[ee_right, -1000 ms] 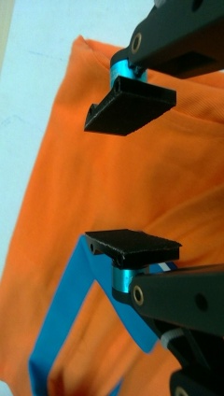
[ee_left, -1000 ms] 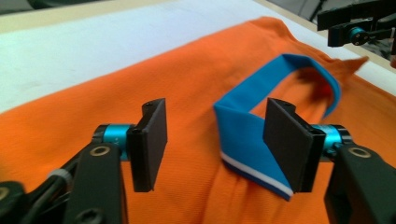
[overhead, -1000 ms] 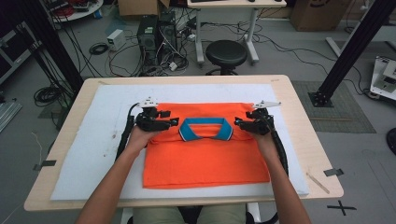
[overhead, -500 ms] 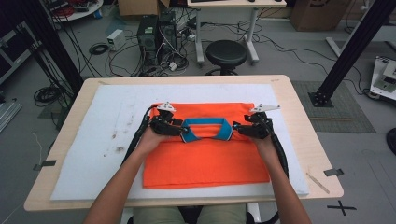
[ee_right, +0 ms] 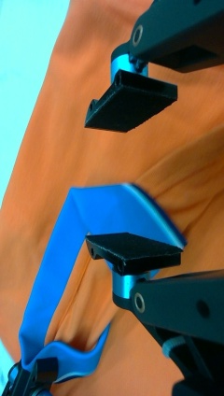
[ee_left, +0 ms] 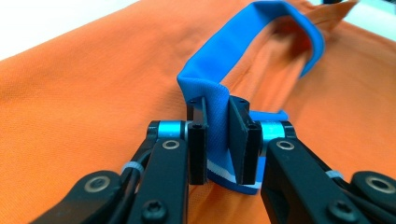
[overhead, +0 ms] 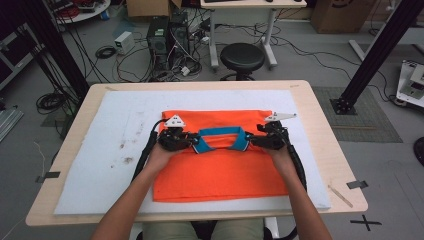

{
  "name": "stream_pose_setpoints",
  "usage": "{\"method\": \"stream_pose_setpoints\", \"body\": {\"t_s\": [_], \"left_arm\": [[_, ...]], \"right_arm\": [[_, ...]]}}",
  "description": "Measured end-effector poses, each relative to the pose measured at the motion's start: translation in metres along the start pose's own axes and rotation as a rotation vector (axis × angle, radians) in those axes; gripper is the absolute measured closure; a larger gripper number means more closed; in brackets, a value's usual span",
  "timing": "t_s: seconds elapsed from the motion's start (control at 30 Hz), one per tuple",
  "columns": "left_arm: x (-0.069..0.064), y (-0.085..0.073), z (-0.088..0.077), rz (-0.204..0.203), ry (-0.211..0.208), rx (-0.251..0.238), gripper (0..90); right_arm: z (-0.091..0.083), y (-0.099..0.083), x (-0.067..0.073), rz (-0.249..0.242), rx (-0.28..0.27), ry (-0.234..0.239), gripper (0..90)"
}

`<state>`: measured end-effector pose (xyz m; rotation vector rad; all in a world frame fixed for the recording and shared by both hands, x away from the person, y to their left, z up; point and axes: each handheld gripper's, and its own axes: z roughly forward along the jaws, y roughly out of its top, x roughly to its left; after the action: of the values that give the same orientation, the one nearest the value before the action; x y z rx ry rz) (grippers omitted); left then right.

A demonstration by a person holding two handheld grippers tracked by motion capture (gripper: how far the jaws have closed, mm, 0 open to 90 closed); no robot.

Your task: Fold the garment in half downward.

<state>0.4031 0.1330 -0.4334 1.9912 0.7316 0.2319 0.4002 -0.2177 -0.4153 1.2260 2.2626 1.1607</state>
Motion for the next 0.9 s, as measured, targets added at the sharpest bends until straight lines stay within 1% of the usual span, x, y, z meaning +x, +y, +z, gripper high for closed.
{"method": "stream_pose_setpoints", "body": {"t_s": [0.03,0.13,0.17,0.23,0.27,0.3,0.33,0.37,0.43,0.47,0.5,0.53,0.57,0.6,0.67,0.7,0.73,0.8,0.87,0.9], "left_arm": [[-0.002,-0.001,-0.002,0.007,-0.003,-0.009,78.5],[-0.009,-0.004,-0.009,0.045,-0.011,-0.031,78.5],[-0.011,-0.005,-0.010,0.056,-0.016,-0.035,78.5],[-0.015,-0.007,-0.013,0.079,-0.023,-0.043,78.5],[-0.017,-0.009,-0.014,0.088,-0.026,-0.043,78.5],[-0.019,-0.010,-0.014,0.090,-0.028,-0.043,78.4],[-0.020,-0.012,-0.015,0.095,-0.033,-0.040,78.5],[-0.020,-0.012,-0.015,0.096,-0.035,-0.042,78.5],[-0.022,-0.014,-0.016,0.094,-0.038,-0.046,78.4],[-0.021,-0.014,-0.018,0.094,-0.039,-0.047,78.4],[-0.021,-0.015,-0.019,0.091,-0.038,-0.051,78.2],[-0.021,-0.015,-0.020,0.077,-0.034,-0.057,76.8],[-0.020,-0.015,-0.021,0.069,-0.026,-0.059,72.6],[-0.019,-0.015,-0.021,0.043,-0.016,-0.063,64.4],[-0.016,-0.014,-0.023,0.012,0.002,-0.058,48.5],[-0.014,-0.013,-0.023,0.016,0.011,-0.058,44.7],[-0.014,-0.013,-0.023,0.015,0.012,-0.057,41.0],[-0.013,-0.010,-0.022,0.001,-0.017,-0.054,37.5],[-0.014,-0.008,-0.018,0.002,-0.044,-0.055,36.5],[-0.015,-0.009,-0.015,-0.006,-0.059,-0.050,36.6]], "right_arm": [[0.002,0.001,0.002,-0.001,0.001,0.009,36.7],[0.009,0.007,0.008,-0.002,0.016,0.039,32.3],[0.013,0.009,0.010,0.001,0.022,0.047,32.1],[0.020,0.014,0.014,-0.011,0.038,0.044,31.6],[0.024,0.016,0.016,-0.018,0.043,0.032,31.5],[0.029,0.017,0.018,-0.031,0.057,0.019,31.5],[0.033,0.018,0.018,-0.030,0.075,0.015,32.4],[0.037,0.019,0.019,-0.033,0.101,0.022,42.8],[0.039,0.018,0.020,-0.062,0.120,0.035,63.9],[0.038,0.018,0.022,-0.090,0.118,0.011,72.6],[0.036,0.017,0.024,-0.114,0.111,0.000,79.4],[0.033,0.016,0.025,-0.127,0.102,-0.005,84.0],[0.030,0.015,0.025,-0.133,0.091,-0.008,84.8],[0.027,0.014,0.025,-0.133,0.079,-0.003,85.1],[0.020,0.011,0.026,-0.137,0.047,0.004,85.4],[0.017,0.010,0.028,-0.144,0.033,0.005,85.4],[0.013,0.007,0.030,-0.150,0.020,0.005,85.3],[0.009,0.003,0.032,-0.152,0.008,0.012,85.3],[0.006,-0.002,0.034,-0.153,-0.004,0.015,85.2],[0.004,-0.005,0.035,-0.145,-0.009,0.018,85.2]]}}
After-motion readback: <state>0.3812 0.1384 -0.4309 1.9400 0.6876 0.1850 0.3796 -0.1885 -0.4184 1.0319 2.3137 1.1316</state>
